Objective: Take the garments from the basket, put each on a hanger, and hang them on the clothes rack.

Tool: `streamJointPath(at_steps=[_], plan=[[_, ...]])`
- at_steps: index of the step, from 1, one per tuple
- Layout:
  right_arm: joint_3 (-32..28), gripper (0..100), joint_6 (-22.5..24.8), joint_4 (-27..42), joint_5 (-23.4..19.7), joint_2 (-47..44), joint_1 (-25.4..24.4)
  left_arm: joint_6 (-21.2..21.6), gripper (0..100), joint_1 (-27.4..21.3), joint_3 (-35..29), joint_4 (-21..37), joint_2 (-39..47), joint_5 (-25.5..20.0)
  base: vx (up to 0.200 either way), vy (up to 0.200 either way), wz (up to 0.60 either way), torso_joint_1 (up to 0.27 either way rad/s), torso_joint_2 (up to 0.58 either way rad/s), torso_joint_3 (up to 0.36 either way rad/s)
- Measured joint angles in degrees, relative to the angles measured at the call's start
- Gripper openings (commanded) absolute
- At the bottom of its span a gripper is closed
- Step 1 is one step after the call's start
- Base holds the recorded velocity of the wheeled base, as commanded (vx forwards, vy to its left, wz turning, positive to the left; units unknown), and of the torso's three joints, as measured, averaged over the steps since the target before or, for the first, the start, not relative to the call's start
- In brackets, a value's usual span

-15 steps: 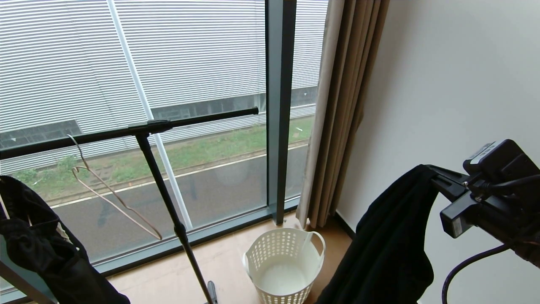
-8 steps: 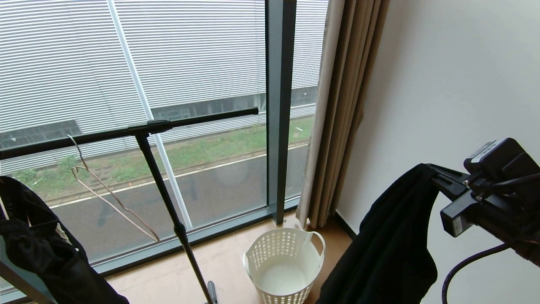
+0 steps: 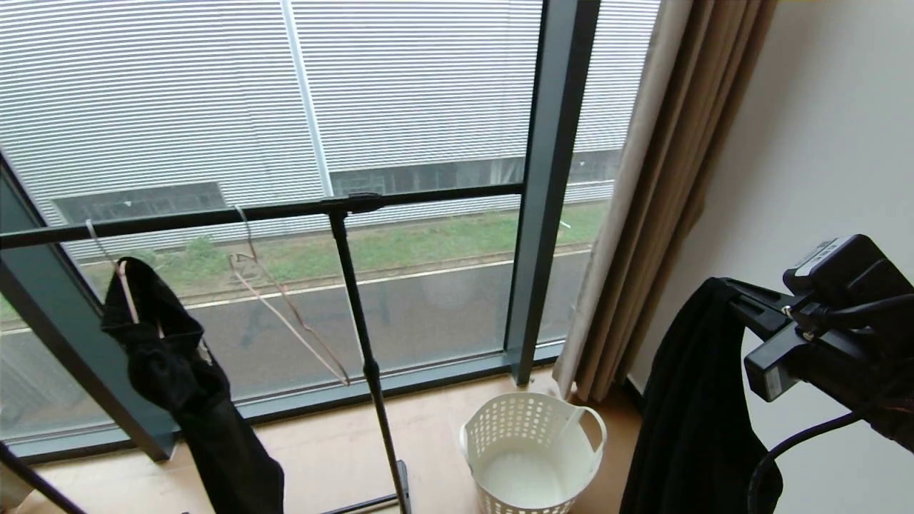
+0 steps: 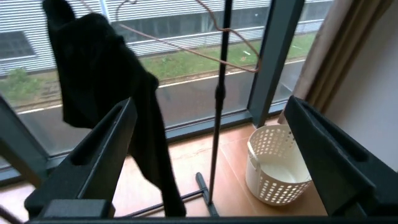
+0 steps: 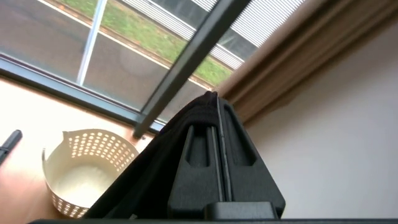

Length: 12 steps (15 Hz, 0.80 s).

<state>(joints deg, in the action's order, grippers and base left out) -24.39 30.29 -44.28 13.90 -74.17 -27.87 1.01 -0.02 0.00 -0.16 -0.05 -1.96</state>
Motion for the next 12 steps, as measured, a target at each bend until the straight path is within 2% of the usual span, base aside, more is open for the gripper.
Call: streamJointPath(at_steps=[1,5,10,12], plan=[[0.04,0,0.00,-0.01,0.00,0.00,0.01,0.10,100,0.00,0.00,0.02,0.00,-0.02,0.000,0.000,0.60,0.002,0.00,0.012],[0.06,0,0.06,-0.12,-0.05,0.16,0.00,0.13,100,-0.11,0.00,0.11,0.00,-0.22,0.000,0.000,0.00,0.000,0.00,0.000],[0.01,0,0.02,0.07,0.02,0.09,0.04,0.05,100,-0.05,0.00,0.18,0.00,-0.50,-0.200,0.000,0.00,0.003,0.00,0.000],[0.12,0,0.02,0.07,0.00,0.11,0.04,0.02,100,-0.11,0.00,0.18,0.00,-0.49,0.000,0.200,0.00,-0.015,0.00,0.007]])
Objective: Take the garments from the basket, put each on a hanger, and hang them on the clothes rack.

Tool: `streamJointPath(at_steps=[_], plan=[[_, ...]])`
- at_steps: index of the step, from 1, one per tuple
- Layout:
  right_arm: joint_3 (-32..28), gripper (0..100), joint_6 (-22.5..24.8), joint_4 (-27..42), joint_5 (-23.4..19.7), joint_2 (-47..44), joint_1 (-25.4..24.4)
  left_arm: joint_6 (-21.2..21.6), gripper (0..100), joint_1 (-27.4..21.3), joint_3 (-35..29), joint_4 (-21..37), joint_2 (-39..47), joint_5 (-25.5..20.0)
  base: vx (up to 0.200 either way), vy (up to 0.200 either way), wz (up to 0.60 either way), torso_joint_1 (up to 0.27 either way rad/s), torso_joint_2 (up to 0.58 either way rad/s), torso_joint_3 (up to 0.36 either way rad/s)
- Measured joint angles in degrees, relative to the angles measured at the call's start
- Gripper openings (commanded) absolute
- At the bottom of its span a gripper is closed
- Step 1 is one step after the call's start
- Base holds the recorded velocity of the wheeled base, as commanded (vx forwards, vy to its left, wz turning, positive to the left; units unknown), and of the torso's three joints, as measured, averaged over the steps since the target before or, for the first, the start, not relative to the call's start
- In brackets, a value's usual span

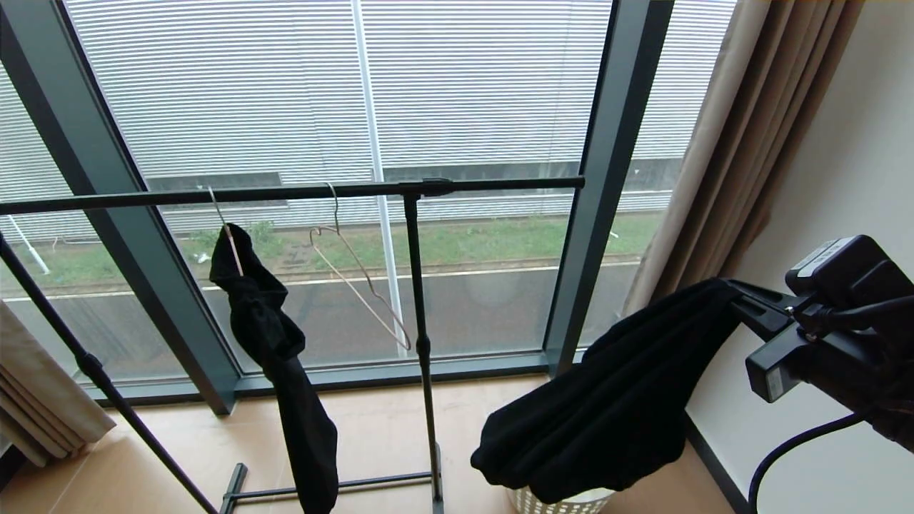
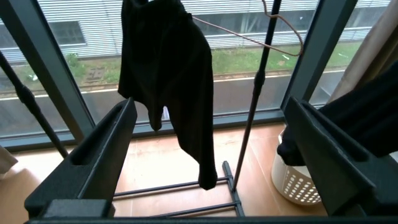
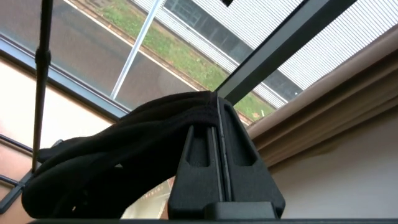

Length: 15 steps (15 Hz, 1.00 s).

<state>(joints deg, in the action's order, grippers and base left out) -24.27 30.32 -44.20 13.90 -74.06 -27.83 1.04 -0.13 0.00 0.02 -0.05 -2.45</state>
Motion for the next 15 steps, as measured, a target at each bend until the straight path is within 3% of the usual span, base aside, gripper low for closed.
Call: streamJointPath(at_steps=[10,15], plan=[[0.11,0,0.06,-0.07,0.00,-0.30,-0.02,0.00,100,0.02,0.00,0.00,0.00,-0.01,0.000,0.200,0.00,0.005,0.00,0.001],[0.11,0,0.06,0.02,0.04,-0.30,0.07,0.02,100,0.11,0.00,-0.02,0.00,-0.01,0.000,0.000,0.00,0.000,0.00,0.000]])
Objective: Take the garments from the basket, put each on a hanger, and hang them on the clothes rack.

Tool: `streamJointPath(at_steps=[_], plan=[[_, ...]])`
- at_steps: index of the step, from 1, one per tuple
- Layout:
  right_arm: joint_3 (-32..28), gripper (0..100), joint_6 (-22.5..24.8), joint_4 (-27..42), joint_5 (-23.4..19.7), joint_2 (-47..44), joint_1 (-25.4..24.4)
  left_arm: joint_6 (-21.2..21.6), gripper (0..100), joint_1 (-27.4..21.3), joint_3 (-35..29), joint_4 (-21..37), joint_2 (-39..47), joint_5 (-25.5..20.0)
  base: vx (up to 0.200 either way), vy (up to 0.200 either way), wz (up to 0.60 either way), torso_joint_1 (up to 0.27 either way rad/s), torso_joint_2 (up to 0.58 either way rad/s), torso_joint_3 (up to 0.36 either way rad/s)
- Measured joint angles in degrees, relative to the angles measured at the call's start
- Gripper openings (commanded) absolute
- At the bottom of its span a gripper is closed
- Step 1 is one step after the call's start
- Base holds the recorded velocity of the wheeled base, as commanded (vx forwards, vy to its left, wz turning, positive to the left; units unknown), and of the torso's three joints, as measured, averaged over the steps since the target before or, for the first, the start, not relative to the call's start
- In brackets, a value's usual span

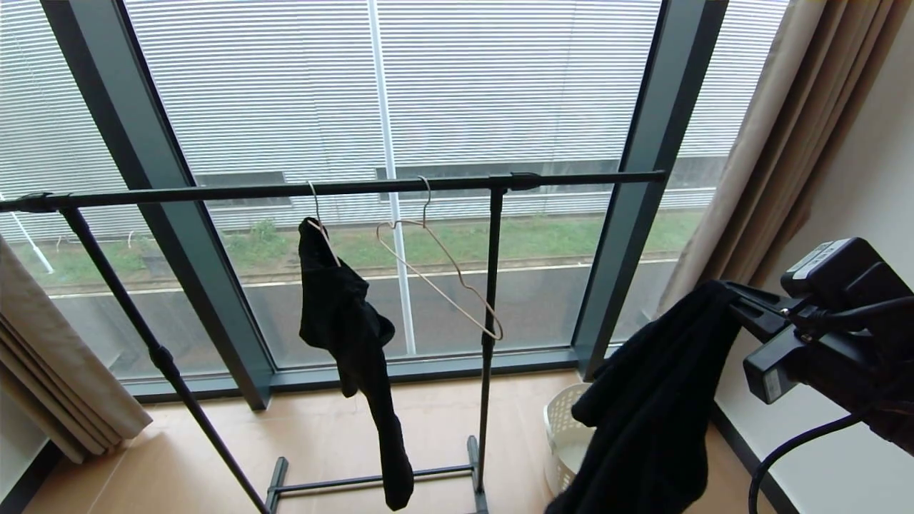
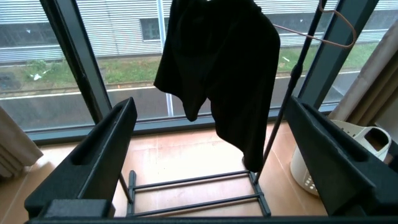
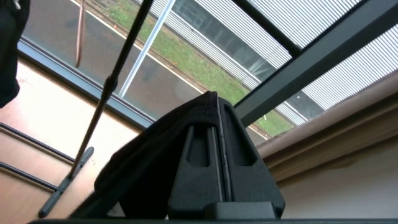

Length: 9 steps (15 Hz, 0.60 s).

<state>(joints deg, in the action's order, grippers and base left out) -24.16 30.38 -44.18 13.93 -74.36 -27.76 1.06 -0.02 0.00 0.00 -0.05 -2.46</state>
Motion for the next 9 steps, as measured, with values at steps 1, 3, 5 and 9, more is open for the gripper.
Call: streamJointPath(at_steps=[1,3,5,9], plan=[[0.02,0,0.00,0.00,-0.04,0.00,-0.07,0.00,100,0.00,0.00,0.00,0.00,0.00,0.000,0.000,0.00,0.000,0.00,0.000],[0.07,0,0.02,0.00,-0.04,-0.02,-0.10,0.00,100,-0.09,0.00,0.00,0.00,0.01,0.000,0.000,0.00,0.000,0.00,0.000],[0.07,0,0.00,0.00,-0.01,0.00,-0.07,-0.02,100,-0.05,0.00,0.00,0.00,0.00,0.000,0.000,0.00,0.000,0.00,0.000],[0.10,0,0.02,-0.05,-0.06,0.00,-0.07,-0.09,100,-0.09,0.00,0.00,0.00,0.01,0.000,-0.100,0.00,0.004,0.00,0.000]])
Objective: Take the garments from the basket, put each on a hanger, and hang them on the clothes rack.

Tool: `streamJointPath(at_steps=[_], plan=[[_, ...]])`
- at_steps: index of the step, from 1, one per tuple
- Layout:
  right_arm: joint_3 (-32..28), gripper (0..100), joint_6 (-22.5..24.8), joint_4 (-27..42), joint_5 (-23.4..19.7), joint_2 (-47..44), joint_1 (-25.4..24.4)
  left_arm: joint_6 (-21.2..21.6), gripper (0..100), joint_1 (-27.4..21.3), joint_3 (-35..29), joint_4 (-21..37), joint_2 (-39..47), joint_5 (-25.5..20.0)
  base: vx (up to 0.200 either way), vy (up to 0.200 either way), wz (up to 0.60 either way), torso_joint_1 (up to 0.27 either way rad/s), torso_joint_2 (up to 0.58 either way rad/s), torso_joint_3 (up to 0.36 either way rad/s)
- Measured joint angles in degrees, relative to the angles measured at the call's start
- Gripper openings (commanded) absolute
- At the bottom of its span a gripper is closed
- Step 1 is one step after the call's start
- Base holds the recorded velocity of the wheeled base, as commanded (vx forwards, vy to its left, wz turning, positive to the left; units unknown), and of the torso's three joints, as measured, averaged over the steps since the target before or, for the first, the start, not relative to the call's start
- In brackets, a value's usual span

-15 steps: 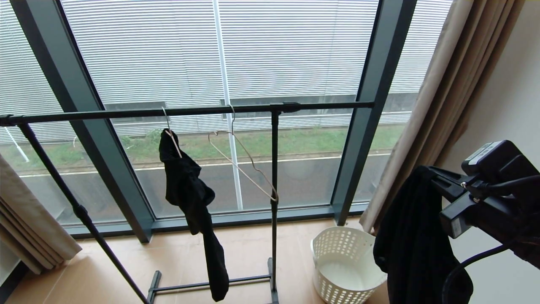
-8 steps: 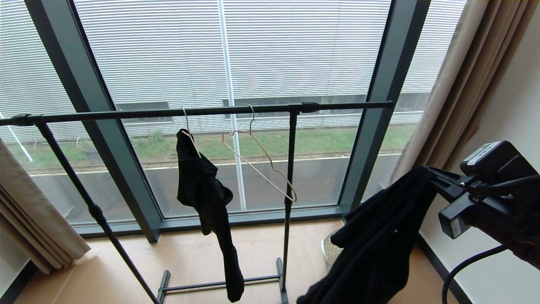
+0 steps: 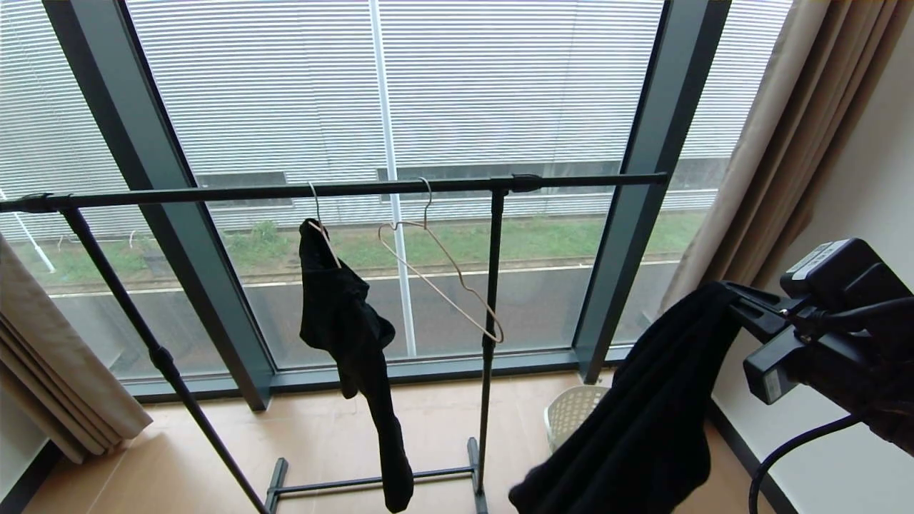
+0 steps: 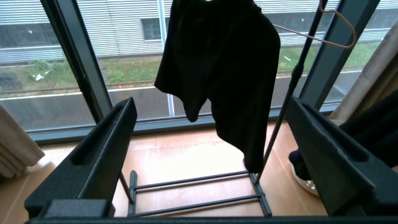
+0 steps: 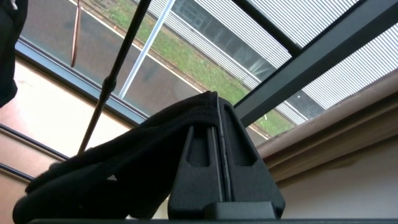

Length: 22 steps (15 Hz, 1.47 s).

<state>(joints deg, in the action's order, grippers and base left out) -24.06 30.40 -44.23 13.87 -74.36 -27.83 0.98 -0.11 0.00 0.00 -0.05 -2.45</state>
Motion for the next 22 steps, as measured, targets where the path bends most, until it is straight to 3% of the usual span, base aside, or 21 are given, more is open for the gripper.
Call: streamJointPath(at_steps=[5,9,12,14,18,20,22], plan=[[1.11,0,0.00,-0.05,0.09,-0.44,-0.26,0.02,100,0.06,0.00,-0.13,0.00,0.27,0.000,0.000,0.00,0.000,0.00,0.000],[2.16,0,0.06,-0.16,1.76,-0.11,-2.62,2.36,100,0.06,-0.02,0.46,0.05,0.51,0.000,0.000,0.00,0.000,0.00,0.000],[-0.29,0,-5.36,5.01,3.47,1.10,-6.53,-1.29,100,-0.02,-1.37,0.90,3.79,0.05,0.000,0.000,0.00,0.000,0.00,0.000],[-5.67,0,-12.34,18.92,4.00,1.49,-8.68,-6.89,100,-0.05,-5.51,1.00,11.09,-2.63,0.000,0.000,0.00,0.000,0.00,0.000],[-25.84,0,-32.12,51.37,4.24,0.99,-13.48,-15.14,100,-2.34,-17.20,2.18,30.81,-6.69,0.000,0.000,0.00,0.000,0.00,0.000],[-36.00,0,-40.50,63.05,4.33,-1.21,-15.71,-20.15,100,-8.35,-22.60,2.62,40.45,-7.14,0.000,0.000,0.00,0.000,0.00,0.000],[-42.52,0,-45.23,65.55,4.38,-5.12,-16.92,-24.39,100,-16.45,-27.31,3.04,49.54,-7.29,0.000,0.000,0.00,0.000,0.00,0.000]])
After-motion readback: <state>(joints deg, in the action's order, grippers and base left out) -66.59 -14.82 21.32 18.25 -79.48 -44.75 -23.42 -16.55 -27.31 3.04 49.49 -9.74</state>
